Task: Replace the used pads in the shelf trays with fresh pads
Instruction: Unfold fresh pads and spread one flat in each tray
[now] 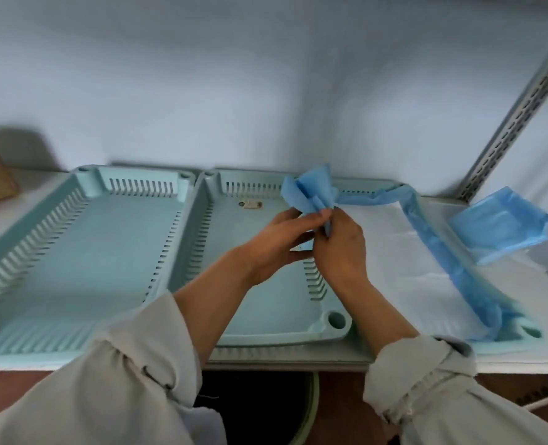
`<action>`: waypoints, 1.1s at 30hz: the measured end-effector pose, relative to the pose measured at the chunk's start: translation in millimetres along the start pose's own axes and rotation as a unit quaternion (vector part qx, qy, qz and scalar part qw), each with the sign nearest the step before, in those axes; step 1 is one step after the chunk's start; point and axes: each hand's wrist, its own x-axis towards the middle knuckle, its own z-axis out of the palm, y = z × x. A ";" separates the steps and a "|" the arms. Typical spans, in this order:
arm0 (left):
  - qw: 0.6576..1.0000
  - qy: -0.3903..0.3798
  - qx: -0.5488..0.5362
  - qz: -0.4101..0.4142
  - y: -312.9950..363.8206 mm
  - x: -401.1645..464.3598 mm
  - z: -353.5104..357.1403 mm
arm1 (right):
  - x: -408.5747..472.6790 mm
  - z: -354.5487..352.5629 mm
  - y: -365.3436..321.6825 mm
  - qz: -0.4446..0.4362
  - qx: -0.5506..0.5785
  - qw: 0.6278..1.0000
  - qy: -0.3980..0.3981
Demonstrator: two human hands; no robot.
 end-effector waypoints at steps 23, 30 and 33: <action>0.968 0.082 0.236 0.035 10.9 -2.4 -8.4 | 1.1 -7.9 -5.7 0.302 0.548 0.766 -0.145; 0.938 0.003 0.344 0.041 -11.6 6.9 -30.0 | -0.4 -2.8 -4.2 0.226 0.440 0.858 -0.138; 0.956 0.007 0.294 -0.014 -10.2 5.6 -41.2 | 0.4 -5.5 -3.3 0.228 0.474 0.839 -0.137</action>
